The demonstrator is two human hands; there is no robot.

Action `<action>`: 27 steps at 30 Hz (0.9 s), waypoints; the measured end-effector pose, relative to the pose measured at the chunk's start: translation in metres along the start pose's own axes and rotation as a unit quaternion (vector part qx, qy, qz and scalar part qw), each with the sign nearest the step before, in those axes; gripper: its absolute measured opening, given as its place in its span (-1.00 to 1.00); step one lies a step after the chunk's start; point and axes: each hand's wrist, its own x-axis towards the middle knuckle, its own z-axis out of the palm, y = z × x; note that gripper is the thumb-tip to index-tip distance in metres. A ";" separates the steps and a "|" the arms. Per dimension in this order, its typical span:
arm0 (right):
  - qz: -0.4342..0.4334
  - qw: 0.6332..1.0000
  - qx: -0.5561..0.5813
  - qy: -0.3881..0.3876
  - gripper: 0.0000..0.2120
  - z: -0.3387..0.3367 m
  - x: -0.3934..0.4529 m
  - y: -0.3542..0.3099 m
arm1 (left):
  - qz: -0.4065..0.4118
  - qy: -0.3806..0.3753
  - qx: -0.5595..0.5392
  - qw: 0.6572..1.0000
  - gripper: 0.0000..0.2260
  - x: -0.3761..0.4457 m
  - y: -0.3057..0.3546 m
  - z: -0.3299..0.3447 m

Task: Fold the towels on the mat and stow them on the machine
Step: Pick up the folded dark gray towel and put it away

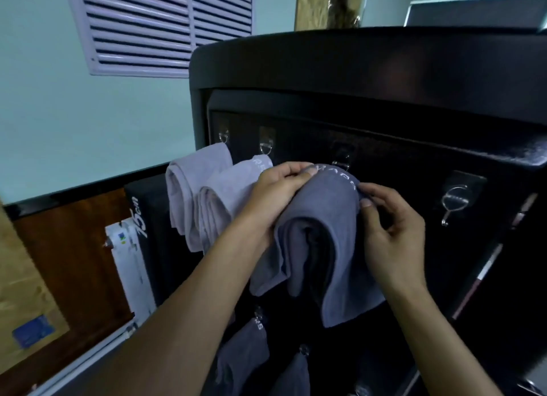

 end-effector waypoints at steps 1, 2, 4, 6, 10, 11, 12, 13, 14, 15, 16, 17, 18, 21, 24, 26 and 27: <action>0.014 1.000 -0.020 0.019 -0.77 0.001 0.003 -0.001 | -0.007 0.003 -0.005 1.000 -0.95 0.008 0.002 0.005; 0.030 0.998 -0.040 0.030 -0.77 0.003 0.004 -0.001 | -0.014 0.012 -0.007 1.000 -0.96 0.014 0.000 0.006; 0.052 0.995 -0.080 0.037 -0.76 0.004 0.004 0.000 | -0.022 0.039 0.024 0.999 -0.91 0.020 -0.008 0.005; 0.060 0.993 -0.102 0.026 -0.74 0.006 0.001 0.002 | -0.008 0.041 0.060 0.997 -0.91 0.015 -0.019 0.003; 0.076 0.991 -0.107 0.004 -0.72 0.010 -0.003 -0.002 | 0.027 0.033 0.091 0.995 -0.91 0.010 -0.029 -0.005; 0.080 0.991 -0.111 -0.002 -0.67 0.011 -0.004 -0.004 | 0.030 0.022 0.107 0.994 -0.86 0.010 -0.028 -0.008; 0.082 0.989 -0.123 -0.009 -0.62 0.013 -0.006 -0.005 | 0.030 0.000 0.126 0.992 -0.80 0.010 -0.025 -0.013; 0.078 0.985 -0.151 -0.015 -0.57 0.015 -0.009 -0.005 | 0.037 -0.038 0.150 0.987 -0.76 0.009 -0.023 -0.019; 0.063 0.979 -0.194 -0.017 -0.54 0.017 -0.012 -0.005 | 0.059 -0.084 0.190 0.976 -0.75 0.007 -0.017 -0.023; 0.040 0.970 -0.238 -0.012 -0.51 0.019 -0.015 -0.005 | 0.077 -0.133 0.236 0.960 -0.74 0.004 -0.011 -0.026; 0.019 0.964 -0.264 -0.009 -0.50 0.020 -0.016 -0.005 | 0.084 -0.173 0.275 0.942 -0.64 0.002 -0.006 -0.027; 0.011 0.964 -0.264 -0.011 -0.50 0.021 -0.016 -0.004 | 0.082 -0.197 0.299 0.930 -0.51 0.003 -0.002 -0.028; 0.017 0.970 -0.242 -0.021 -0.51 0.022 -0.014 -0.004 | 0.075 -0.208 0.317 0.922 -0.40 0.003 0.002 -0.027; 0.048 0.985 -0.158 -0.043 -0.58 0.022 -0.010 -0.002 | 0.054 -0.236 0.318 0.917 -0.36 0.004 0.007 -0.025; 0.078 0.990 -0.107 -0.038 -0.64 0.024 -0.010 -0.001 | 0.024 -0.259 0.302 0.917 -0.38 0.001 0.006 -0.023; 0.085 0.990 -0.105 -0.040 -0.63 0.026 -0.013 -0.001 | 0.013 -0.269 0.294 0.917 -0.38 0.000 0.003 -0.025; 0.085 0.989 -0.109 -0.043 -0.62 0.027 -0.014 -0.002 | 0.010 -0.270 0.294 0.917 -0.36 -0.001 0.002 -0.026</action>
